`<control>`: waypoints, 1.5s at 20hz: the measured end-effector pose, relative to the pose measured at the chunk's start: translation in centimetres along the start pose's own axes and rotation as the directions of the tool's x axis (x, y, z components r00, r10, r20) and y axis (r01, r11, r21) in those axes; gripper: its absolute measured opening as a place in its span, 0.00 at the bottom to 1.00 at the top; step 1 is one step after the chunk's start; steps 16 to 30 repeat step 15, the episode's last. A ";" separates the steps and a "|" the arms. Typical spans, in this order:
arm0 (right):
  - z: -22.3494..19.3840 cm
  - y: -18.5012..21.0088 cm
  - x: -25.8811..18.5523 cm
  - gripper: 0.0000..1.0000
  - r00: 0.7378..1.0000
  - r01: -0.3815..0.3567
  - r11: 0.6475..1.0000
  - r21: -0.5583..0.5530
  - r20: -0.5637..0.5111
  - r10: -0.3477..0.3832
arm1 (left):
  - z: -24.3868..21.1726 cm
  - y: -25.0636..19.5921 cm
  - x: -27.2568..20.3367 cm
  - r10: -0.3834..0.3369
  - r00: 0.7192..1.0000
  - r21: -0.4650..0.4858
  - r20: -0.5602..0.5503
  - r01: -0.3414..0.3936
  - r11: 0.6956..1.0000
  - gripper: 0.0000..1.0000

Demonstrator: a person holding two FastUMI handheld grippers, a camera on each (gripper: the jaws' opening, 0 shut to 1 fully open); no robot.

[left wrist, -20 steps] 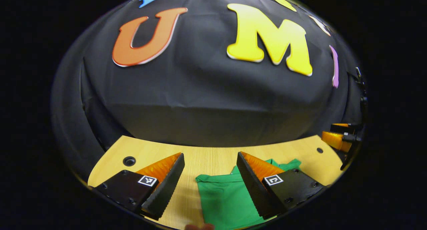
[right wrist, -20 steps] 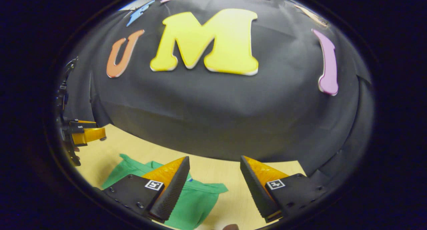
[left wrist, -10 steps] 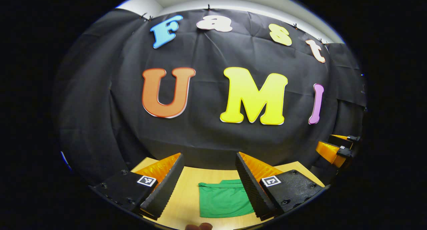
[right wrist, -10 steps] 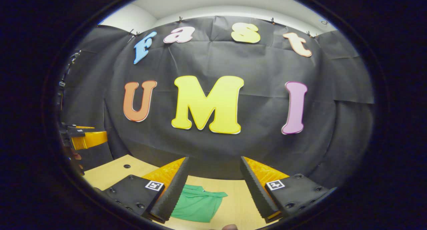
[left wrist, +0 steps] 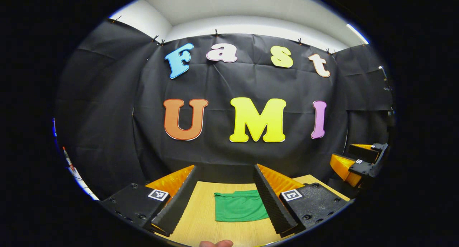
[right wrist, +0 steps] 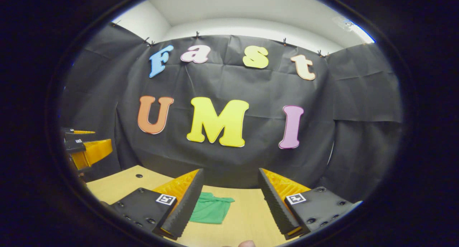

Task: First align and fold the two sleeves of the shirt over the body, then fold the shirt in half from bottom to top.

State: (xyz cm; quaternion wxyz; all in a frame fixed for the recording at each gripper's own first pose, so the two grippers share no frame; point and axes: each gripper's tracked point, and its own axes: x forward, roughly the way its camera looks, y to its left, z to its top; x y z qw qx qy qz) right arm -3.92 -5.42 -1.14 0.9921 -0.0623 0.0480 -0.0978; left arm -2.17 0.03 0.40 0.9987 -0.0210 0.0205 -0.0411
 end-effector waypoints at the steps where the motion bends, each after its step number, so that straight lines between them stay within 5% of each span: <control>1: -0.1 0.1 -0.8 0.95 1.000 0.002 1.000 0.007 -0.003 -0.002 | -0.1 -0.1 -0.5 0.005 1.000 0.004 0.004 -0.005 1.000 0.98; 30: -1.0 0.9 -1.7 0.93 0.999 -0.023 0.997 0.071 -0.032 0.026 | -0.3 -1.1 -0.9 -0.002 1.000 0.024 -0.013 0.002 1.000 0.98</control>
